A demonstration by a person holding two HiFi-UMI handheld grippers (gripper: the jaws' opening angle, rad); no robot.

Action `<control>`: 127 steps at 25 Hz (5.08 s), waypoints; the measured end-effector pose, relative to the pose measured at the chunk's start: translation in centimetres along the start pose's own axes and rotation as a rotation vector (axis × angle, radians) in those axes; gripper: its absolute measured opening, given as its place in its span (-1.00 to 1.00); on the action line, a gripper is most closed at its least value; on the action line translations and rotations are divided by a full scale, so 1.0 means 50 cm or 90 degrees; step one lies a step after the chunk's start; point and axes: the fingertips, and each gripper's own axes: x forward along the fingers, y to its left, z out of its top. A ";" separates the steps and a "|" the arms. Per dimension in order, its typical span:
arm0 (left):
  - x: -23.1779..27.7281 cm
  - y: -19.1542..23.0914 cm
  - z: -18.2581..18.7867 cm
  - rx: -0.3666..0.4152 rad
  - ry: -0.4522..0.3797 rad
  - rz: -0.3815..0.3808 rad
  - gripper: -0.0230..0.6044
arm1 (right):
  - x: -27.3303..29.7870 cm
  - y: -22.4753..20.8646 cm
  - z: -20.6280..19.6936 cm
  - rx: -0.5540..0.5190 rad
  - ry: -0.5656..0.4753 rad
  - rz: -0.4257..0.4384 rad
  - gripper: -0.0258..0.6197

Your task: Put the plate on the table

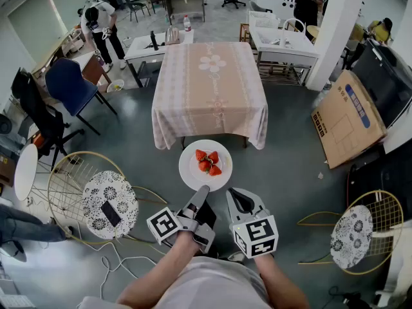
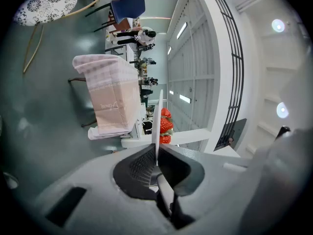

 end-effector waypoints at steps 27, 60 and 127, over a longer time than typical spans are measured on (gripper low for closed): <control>0.020 0.046 0.224 -0.051 -0.009 0.000 -0.87 | 0.218 0.089 0.070 -0.038 0.004 0.025 -0.91; 0.527 0.031 0.169 -0.009 -0.042 0.029 -0.87 | 0.361 -0.372 0.196 -0.041 -0.043 0.124 -0.91; 0.846 0.206 0.751 -0.062 0.139 0.089 -0.87 | 1.013 -0.481 0.344 -0.021 0.016 -0.029 -0.91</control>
